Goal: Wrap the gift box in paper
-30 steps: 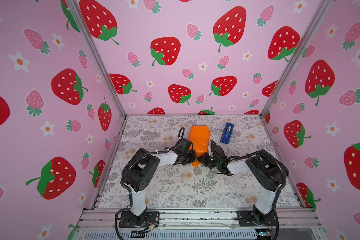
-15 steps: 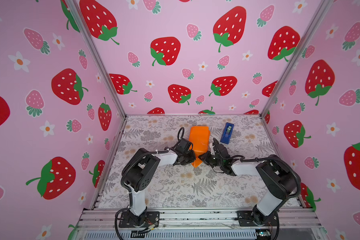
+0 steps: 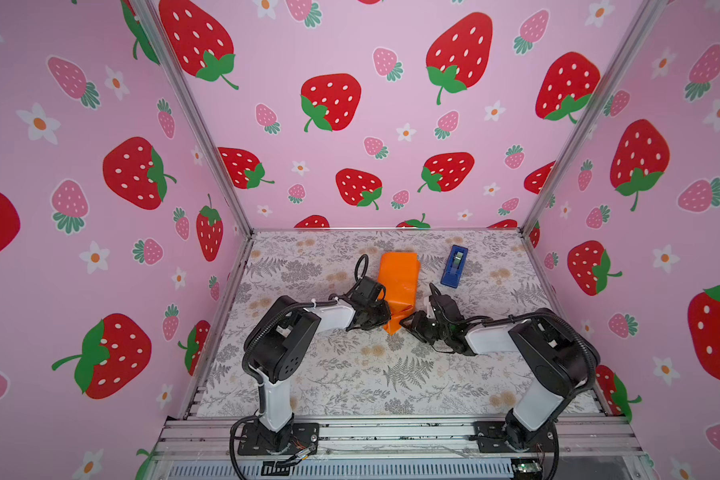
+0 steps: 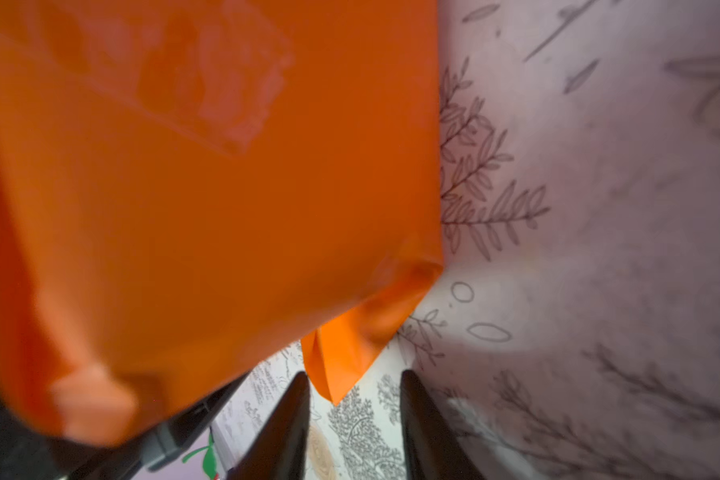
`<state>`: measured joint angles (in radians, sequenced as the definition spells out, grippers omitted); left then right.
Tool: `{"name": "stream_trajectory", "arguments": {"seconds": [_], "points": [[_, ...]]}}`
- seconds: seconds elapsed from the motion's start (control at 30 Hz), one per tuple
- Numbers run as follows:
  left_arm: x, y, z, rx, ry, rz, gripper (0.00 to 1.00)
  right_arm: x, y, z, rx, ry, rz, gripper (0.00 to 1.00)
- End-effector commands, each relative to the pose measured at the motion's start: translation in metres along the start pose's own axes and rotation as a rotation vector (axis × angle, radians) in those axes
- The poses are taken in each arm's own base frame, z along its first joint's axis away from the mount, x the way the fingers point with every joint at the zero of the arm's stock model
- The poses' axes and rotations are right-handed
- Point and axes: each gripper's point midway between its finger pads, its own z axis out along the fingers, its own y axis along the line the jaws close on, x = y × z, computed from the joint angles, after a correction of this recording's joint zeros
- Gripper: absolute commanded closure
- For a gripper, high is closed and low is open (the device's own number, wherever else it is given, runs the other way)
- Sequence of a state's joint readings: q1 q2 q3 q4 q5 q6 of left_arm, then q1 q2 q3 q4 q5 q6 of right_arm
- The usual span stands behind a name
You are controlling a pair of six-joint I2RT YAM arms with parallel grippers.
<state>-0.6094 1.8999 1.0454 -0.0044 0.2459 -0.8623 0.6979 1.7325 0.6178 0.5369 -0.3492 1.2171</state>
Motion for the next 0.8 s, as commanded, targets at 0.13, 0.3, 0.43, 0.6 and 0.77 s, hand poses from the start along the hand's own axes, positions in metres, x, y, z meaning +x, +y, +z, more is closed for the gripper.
{"name": "stream_trajectory", "arguments": {"seconds": [0.13,0.3,0.43,0.6,0.77], "points": [[0.019,0.018,0.009,-0.058,0.075,-0.032,0.93,0.029,-0.002,0.018,-0.038,0.092,0.076,0.56],[0.02,0.017,0.01,-0.056,0.08,-0.033,0.93,0.034,0.007,0.02,-0.067,0.099,0.092,0.56],[0.02,0.018,0.011,-0.056,0.081,-0.036,0.93,0.04,0.011,0.02,-0.082,0.101,0.109,0.56],[0.02,0.017,0.011,-0.056,0.082,-0.034,0.93,0.049,0.015,0.019,-0.087,0.107,0.119,0.56],[0.02,0.018,0.011,-0.057,0.083,-0.034,0.93,0.06,0.016,0.019,-0.08,0.114,0.153,0.56]]}}
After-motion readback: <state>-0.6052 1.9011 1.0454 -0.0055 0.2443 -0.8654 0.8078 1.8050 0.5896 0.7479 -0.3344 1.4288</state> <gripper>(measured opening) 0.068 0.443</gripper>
